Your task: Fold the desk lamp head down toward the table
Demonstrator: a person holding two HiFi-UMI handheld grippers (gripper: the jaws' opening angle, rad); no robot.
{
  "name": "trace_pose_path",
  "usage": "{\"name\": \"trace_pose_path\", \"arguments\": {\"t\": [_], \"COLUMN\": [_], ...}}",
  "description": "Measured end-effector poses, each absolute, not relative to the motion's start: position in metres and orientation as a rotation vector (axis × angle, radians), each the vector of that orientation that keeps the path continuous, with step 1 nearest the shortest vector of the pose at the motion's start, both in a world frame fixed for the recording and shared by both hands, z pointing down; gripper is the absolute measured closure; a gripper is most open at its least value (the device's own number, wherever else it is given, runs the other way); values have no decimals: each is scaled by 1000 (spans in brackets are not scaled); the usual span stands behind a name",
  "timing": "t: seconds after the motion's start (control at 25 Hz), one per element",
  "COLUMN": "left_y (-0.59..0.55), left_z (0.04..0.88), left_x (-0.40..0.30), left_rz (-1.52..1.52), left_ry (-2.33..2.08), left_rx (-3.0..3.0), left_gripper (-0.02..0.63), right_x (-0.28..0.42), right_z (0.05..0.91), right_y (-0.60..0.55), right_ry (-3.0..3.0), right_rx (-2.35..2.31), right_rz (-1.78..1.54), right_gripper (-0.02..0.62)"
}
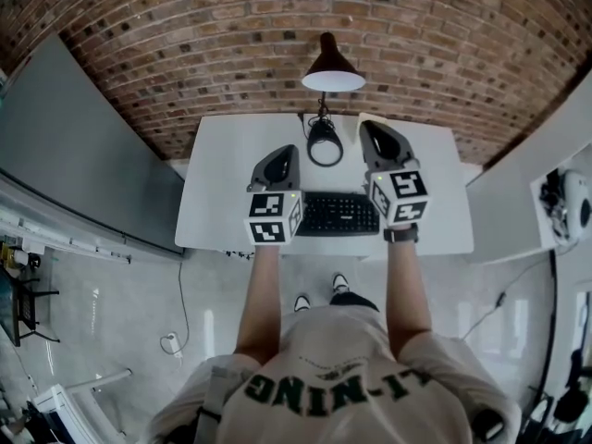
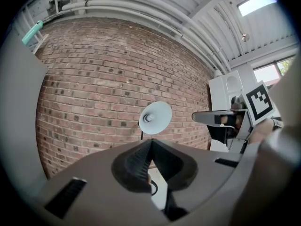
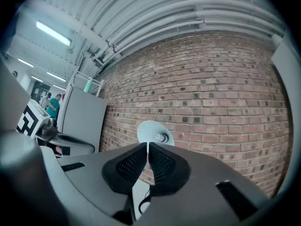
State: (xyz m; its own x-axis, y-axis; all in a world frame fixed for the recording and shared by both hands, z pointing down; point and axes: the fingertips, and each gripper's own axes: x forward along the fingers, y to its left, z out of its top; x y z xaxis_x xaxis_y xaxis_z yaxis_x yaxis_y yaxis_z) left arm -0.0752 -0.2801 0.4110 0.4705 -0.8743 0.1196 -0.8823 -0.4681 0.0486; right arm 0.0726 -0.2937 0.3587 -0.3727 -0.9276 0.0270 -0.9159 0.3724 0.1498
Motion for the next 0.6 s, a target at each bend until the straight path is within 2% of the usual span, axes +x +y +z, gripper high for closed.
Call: {"name": "trace_pose_path", "arguments": {"t": [0.16,0.6], "left_y": [-298,-327], "left_z": [404,414], "left_x": [-66,-57], "left_rz": [115,157], "left_ry": [-1586,-1640], "left_rx": [2594,2539], "left_gripper": [609,609], "right_x": [83,81], "right_z": [351,330], "right_y": [-316,-364], "right_ry": [-2506,-2522], "right_rx": [1653,1548], "right_rz": [-208,-350], "right_gripper": [589,507]}}
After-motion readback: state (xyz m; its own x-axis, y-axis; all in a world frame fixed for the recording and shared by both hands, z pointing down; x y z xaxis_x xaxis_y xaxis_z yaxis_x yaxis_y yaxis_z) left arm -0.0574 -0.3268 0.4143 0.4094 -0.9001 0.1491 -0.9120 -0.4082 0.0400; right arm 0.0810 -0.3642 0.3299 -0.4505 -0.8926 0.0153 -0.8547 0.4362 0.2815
